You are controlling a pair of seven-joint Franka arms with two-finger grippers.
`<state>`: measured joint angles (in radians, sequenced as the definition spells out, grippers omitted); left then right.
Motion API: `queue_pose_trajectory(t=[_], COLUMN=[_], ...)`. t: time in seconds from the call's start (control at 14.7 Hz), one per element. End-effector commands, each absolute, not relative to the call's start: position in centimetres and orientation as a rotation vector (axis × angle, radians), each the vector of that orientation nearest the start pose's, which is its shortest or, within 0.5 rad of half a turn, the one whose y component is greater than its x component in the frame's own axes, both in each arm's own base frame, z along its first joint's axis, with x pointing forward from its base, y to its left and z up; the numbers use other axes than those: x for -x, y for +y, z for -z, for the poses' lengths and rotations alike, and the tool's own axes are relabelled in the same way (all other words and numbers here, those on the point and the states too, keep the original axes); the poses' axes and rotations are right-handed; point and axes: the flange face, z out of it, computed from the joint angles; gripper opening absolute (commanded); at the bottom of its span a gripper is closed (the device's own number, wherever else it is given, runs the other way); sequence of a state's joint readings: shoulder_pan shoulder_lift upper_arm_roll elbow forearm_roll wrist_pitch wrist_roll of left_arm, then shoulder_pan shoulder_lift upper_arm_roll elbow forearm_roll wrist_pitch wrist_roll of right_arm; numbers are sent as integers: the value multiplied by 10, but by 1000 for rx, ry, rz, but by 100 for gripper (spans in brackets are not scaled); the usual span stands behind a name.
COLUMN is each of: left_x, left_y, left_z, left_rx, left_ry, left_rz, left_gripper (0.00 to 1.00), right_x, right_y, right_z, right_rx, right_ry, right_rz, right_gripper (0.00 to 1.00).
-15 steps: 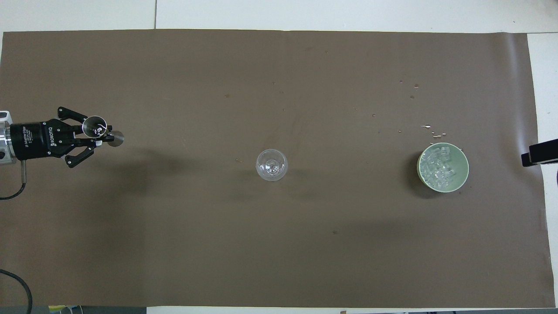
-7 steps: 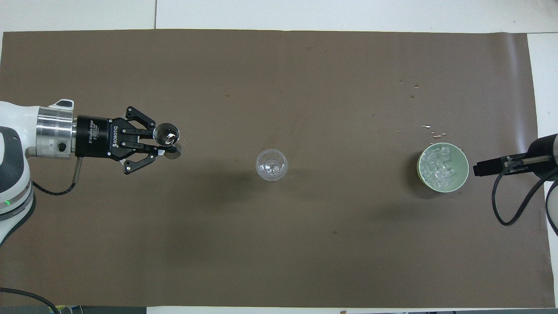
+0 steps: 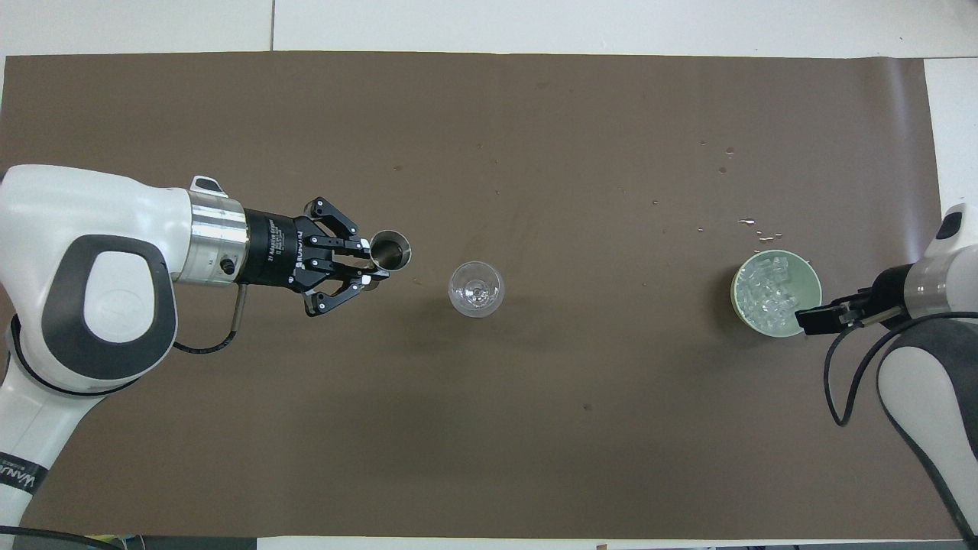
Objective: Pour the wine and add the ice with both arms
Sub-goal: 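Tilt the jigger over the glass while the right gripper grasps ice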
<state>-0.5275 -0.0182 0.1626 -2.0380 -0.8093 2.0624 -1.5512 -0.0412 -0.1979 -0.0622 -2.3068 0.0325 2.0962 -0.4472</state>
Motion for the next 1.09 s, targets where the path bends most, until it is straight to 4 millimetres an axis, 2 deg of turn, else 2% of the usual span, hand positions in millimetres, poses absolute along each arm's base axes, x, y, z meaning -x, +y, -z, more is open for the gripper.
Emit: queue_pose_trajectory(t=[0.0,0.14,0.2,0.34,0.48,0.61,0.75,0.82,1.02], left_x=[-500,-494,-494,-489,-491,-494,-486,-484,-469], left_y=[-261,-280,-285,-298,-308,-316,-329,-332,-348], left_z=[-476,-476,-478,-480,-483,-487,-488,-487,-488], left_rx=[2454,2465,2452,2422,2394,2391,2403,2385,2451], left_ry=[-2399,-2362,-2369,-2370,-2382,-2379,-2344,-2348,-2214], left_rz=[-857,-734,-681,-544,-424,-313,-210,-187,-47], left_gripper=[0,0,0,0,0,0,0,0,0], right_x=[-478,-482,-484,-486,-490,-490,-488,-486,-481], right_y=[-52,-55,-55,-57,-58,-59,-58,-58,-57], right_z=[-394,-370,-367,-356,-342,-342,-339,-337,-333], right_rx=[3040,3038,3044,3048,3053,3056,3055,3055,3056], right_ry=[-592,-638,-657,-656,-651,-646,-638,-631,-609], right_rz=[24,35,72,79,82,88,79,72,59], right_gripper=[82,80,80,71,71,69,58,58,57])
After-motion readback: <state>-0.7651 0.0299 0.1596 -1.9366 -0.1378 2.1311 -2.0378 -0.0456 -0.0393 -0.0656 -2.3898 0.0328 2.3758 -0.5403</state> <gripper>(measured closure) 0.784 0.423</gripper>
